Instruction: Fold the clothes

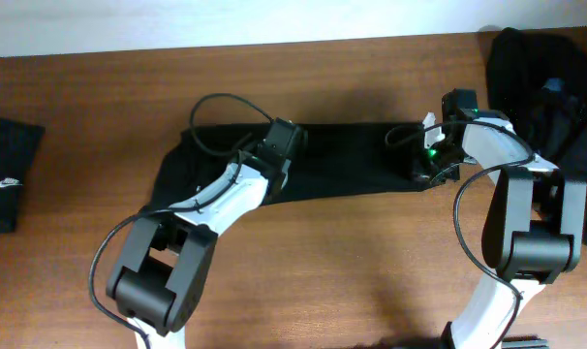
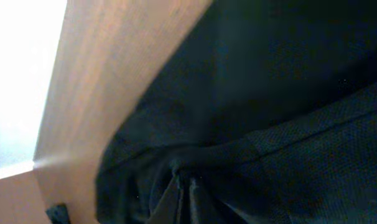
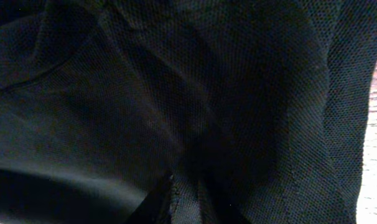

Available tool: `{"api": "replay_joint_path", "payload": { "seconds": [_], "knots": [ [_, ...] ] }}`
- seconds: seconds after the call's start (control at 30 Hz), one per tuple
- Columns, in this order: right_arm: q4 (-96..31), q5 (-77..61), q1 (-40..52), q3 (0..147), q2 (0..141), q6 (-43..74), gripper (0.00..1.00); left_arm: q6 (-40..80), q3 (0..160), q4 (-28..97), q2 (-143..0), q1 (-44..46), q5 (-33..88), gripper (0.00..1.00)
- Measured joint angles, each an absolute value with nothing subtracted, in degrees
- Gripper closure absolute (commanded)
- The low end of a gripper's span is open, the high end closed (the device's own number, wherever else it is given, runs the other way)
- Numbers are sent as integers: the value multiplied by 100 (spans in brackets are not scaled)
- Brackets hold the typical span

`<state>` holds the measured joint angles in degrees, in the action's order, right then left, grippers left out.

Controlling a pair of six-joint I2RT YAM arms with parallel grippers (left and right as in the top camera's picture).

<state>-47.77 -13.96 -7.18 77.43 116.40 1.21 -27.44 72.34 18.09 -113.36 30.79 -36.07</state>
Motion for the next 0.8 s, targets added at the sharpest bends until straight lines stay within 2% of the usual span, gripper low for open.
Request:
{"api": "replay_joint_path", "payload": {
  "seconds": [0.1,0.13,0.17,0.2,0.33,0.43,0.53,0.67,0.8],
  "knots": [
    [-4777,-1393,-718,7743,11640,126,80,-3006,7258,1459,-11336,3072,-3629,85],
    [-4777,-1393,-718,7743,11640,123,80,-3057,7266,1385,-11336,3072,-3629,73],
    [-4777,-1393,-718,7743,11640,121,80,-3138,7279,1310,-11336,3074,-3632,47],
    [-4777,-1393,-718,7743,11640,123,80,-3166,7288,1271,-11336,3074,-3632,36],
    [-4775,-1393,-718,7743,11640,126,81,-3229,7463,1288,-11336,3072,-3745,21],
    [-4772,-1391,-718,7743,11640,126,80,-3201,7760,1592,-11336,3072,-3885,18],
    [-4772,-1391,-718,7743,11640,126,80,-2873,8348,2617,-11336,3072,-3874,17],
    [-4772,-1382,-718,7743,11640,123,80,-2265,9220,4521,-11308,3068,-3094,18],
    [-4772,-1378,-718,7743,11640,123,80,-1796,9472,5452,-11174,3072,-2353,18]
  ]
}}
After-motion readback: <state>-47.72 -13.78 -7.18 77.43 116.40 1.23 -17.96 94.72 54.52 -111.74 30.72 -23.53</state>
